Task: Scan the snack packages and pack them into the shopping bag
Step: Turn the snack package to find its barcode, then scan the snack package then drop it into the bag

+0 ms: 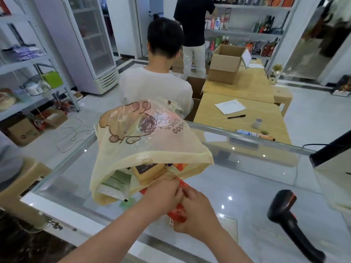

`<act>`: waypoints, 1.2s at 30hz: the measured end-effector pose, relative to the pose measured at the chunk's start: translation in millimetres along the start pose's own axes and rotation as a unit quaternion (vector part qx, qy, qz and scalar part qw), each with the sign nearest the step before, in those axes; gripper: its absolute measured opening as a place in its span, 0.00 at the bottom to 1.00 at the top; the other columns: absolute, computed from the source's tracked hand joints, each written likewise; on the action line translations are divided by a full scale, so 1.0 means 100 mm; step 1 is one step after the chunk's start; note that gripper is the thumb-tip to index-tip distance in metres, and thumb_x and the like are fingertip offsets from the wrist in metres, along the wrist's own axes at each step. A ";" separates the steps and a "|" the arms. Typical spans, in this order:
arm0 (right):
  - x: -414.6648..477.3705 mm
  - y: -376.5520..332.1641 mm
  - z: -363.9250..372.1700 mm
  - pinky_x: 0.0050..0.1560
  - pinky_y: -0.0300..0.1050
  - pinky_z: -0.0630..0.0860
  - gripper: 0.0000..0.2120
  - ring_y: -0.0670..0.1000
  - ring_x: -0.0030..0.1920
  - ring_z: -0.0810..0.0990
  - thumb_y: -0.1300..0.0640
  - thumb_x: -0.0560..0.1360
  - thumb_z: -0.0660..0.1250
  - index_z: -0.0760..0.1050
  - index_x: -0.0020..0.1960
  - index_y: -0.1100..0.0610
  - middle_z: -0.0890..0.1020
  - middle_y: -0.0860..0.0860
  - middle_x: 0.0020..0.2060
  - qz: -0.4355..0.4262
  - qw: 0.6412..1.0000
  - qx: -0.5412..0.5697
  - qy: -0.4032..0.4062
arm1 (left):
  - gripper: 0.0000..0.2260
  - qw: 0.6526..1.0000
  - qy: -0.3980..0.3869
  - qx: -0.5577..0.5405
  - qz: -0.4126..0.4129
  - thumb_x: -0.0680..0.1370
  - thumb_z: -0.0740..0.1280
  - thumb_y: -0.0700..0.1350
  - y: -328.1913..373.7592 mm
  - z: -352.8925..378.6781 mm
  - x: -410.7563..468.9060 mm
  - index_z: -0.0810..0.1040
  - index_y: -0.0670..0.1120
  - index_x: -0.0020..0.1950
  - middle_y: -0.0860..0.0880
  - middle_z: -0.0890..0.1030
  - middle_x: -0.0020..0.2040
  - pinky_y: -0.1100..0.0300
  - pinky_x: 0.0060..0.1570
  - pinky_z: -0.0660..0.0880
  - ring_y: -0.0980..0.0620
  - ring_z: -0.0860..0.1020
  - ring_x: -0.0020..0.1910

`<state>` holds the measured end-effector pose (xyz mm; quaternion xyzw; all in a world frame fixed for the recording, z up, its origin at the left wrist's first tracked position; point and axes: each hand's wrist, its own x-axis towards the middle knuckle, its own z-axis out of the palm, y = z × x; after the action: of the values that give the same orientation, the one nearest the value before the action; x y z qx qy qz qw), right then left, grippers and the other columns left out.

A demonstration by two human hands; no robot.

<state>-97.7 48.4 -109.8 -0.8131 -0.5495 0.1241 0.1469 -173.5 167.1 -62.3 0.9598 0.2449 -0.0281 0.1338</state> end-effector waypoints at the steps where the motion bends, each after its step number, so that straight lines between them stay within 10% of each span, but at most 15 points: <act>1: -0.05 0.09 -0.07 0.63 0.46 0.67 0.40 0.51 0.66 0.69 0.40 0.59 0.63 0.65 0.71 0.46 0.65 0.45 0.71 -0.003 1.000 -0.007 -0.017 | 0.14 1.000 -0.026 -0.002 -0.003 0.81 0.54 0.50 0.04 0.01 0.01 0.73 0.46 0.42 0.48 0.77 0.39 0.58 0.35 0.69 0.50 0.73 0.36; 8: -0.50 0.60 -0.41 0.68 0.35 0.60 0.39 0.45 0.68 0.65 0.43 0.64 0.71 0.63 0.72 0.46 0.62 0.41 0.72 0.045 0.998 0.035 -0.026 | 0.15 0.962 -0.214 -0.154 -0.070 0.81 0.57 0.52 0.39 0.21 0.06 0.76 0.46 0.41 0.47 0.83 0.41 0.53 0.45 0.80 0.50 0.78 0.35; 15: -0.81 0.81 -0.40 0.61 0.43 0.70 0.30 0.48 0.63 0.72 0.36 0.71 0.62 0.66 0.71 0.45 0.68 0.43 0.70 0.147 0.986 0.038 0.061 | 0.06 0.907 -0.128 -0.372 -0.150 0.78 0.63 0.49 0.79 0.49 0.28 0.73 0.47 0.46 0.46 0.81 0.44 0.51 0.46 0.81 0.48 0.82 0.43; 22: -0.99 1.03 -0.29 0.73 0.40 0.58 0.31 0.47 0.74 0.59 0.52 0.78 0.63 0.54 0.77 0.48 0.56 0.46 0.76 0.188 0.966 0.174 0.044 | 0.18 0.722 -0.084 -0.633 -0.266 0.76 0.71 0.43 1.17 0.59 0.46 0.67 0.41 0.60 0.41 0.81 0.49 0.53 0.40 0.80 0.45 0.82 0.43; 26: -1.06 1.13 -0.30 0.72 0.32 0.56 0.31 0.42 0.75 0.56 0.61 0.78 0.59 0.51 0.77 0.46 0.53 0.45 0.77 0.170 0.954 0.243 0.045 | 0.15 0.763 -0.095 -0.604 -0.210 0.70 0.76 0.42 1.35 0.65 0.44 0.76 0.46 0.53 0.49 0.83 0.45 0.60 0.40 0.78 0.51 0.82 0.43; 30: -1.12 1.17 -0.47 0.62 0.25 0.65 0.27 0.41 0.65 0.72 0.69 0.77 0.56 0.67 0.72 0.51 0.73 0.47 0.68 0.147 0.927 0.334 0.089 | 0.30 0.755 -0.078 -0.623 -0.190 0.65 0.80 0.41 1.43 0.71 0.50 0.70 0.48 0.62 0.47 0.81 0.52 0.51 0.53 0.79 0.47 0.81 0.50; 36: -1.35 1.38 -0.80 0.47 0.41 0.73 0.10 0.47 0.47 0.76 0.69 0.72 0.64 0.76 0.48 0.56 0.77 0.46 0.43 0.242 0.872 0.207 0.371 | 0.28 0.713 -0.128 -0.663 -0.186 0.67 0.76 0.31 1.51 0.76 0.57 0.71 0.46 0.62 0.43 0.82 0.54 0.50 0.50 0.80 0.44 0.82 0.51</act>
<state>0.5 -134.6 -81.7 -0.8579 -0.2024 -0.0443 0.4702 -50.5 45.5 -106.1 0.5467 0.3549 -0.0056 0.7584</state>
